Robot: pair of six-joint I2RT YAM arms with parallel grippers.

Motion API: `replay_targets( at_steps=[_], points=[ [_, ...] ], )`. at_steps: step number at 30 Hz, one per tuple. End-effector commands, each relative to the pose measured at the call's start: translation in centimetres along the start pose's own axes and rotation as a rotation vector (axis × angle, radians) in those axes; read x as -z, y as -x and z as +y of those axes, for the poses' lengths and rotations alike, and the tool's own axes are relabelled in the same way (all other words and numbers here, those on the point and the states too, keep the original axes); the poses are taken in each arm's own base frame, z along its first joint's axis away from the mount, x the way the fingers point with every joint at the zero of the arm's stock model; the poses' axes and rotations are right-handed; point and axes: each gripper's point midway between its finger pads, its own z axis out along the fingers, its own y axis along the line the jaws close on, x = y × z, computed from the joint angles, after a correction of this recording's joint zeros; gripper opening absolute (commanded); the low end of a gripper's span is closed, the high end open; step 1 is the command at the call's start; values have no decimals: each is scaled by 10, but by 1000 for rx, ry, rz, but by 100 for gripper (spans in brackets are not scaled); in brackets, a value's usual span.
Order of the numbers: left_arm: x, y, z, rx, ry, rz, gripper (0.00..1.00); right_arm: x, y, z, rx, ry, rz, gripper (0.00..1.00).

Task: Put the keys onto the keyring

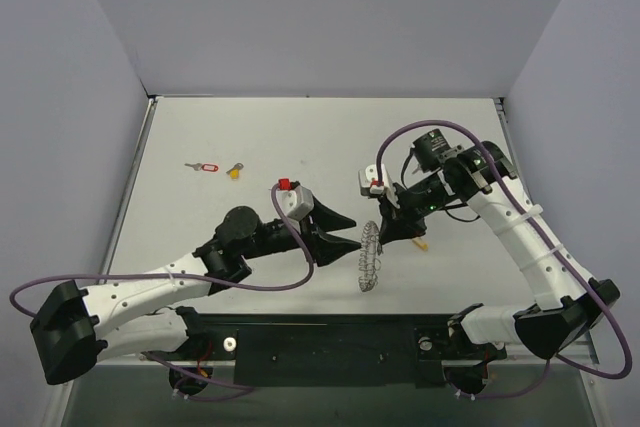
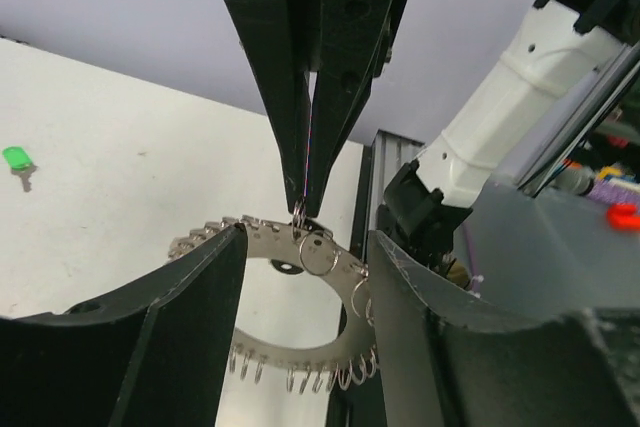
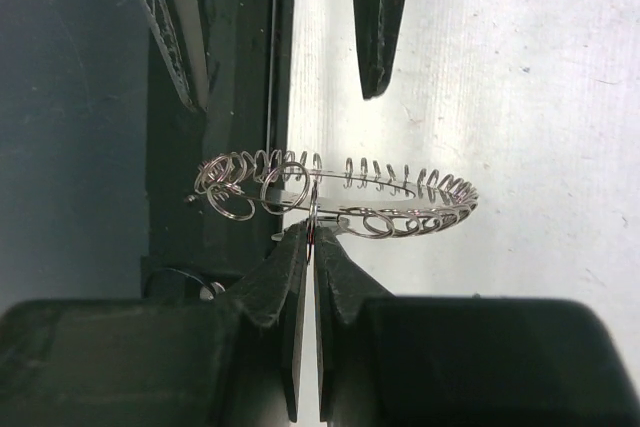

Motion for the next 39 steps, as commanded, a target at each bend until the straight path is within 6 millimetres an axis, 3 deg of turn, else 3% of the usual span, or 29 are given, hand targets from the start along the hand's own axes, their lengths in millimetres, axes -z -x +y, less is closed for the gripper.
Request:
replay_targets(
  at_steps=[1, 6, 12, 17, 25, 39],
  points=[
    [11, -8, -1, -153, -6, 161, 61, 11, -6, 8, 35, 3, 92, 0],
    [0, -6, 0, -263, -13, 194, 58, 7, -9, 6, 29, 14, 114, 0],
    [-23, -4, -4, -273, -42, 165, 44, 3, -10, 6, 22, 33, 113, 0],
    [-34, -11, -3, -257, -29, 134, 39, 3, -9, 7, 27, 39, 103, 0],
    [-37, -7, 1, -242, 14, 76, 38, 2, -8, 10, 24, 50, 93, 0],
    [-39, -20, 1, -221, 1, 124, 32, 2, -7, 11, 24, 56, 81, 0]
  ],
)
